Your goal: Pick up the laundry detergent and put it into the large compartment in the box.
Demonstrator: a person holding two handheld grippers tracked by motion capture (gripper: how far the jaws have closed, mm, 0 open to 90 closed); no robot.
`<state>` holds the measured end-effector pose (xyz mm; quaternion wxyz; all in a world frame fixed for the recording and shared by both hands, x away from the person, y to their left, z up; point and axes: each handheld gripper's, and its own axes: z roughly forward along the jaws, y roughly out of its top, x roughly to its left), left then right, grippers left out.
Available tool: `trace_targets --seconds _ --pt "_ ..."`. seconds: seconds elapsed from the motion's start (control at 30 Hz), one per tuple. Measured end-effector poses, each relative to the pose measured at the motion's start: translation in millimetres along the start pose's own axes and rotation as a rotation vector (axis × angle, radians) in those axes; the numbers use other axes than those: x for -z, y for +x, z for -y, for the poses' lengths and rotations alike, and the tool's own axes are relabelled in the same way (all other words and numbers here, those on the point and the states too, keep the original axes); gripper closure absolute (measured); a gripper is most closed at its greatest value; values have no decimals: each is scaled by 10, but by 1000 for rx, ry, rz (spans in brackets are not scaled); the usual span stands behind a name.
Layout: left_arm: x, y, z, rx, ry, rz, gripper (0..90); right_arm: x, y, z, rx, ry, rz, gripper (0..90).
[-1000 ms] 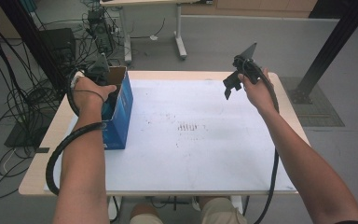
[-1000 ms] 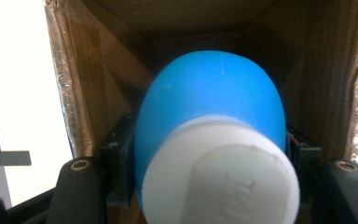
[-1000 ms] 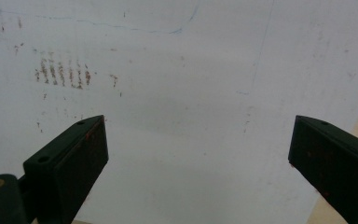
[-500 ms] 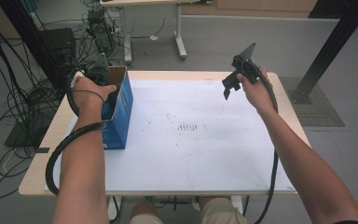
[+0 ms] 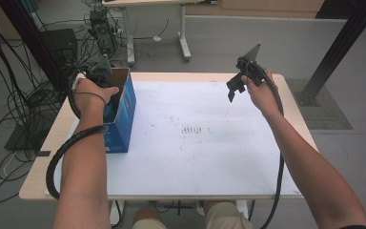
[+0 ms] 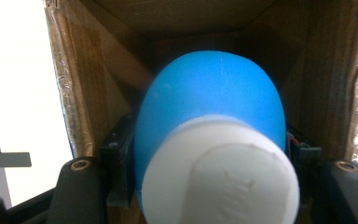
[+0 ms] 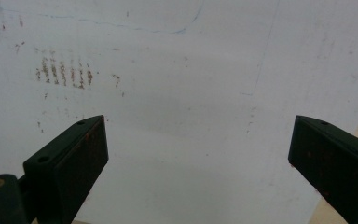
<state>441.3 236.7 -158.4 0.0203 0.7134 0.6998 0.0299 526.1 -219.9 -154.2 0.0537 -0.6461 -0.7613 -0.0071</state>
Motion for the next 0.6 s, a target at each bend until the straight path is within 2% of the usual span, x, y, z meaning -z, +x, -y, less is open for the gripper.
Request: trace_targets --seconds 0.6 --pt "0 -12 4 -5 -2 -4 366 2 1 5 0 1 3 46"
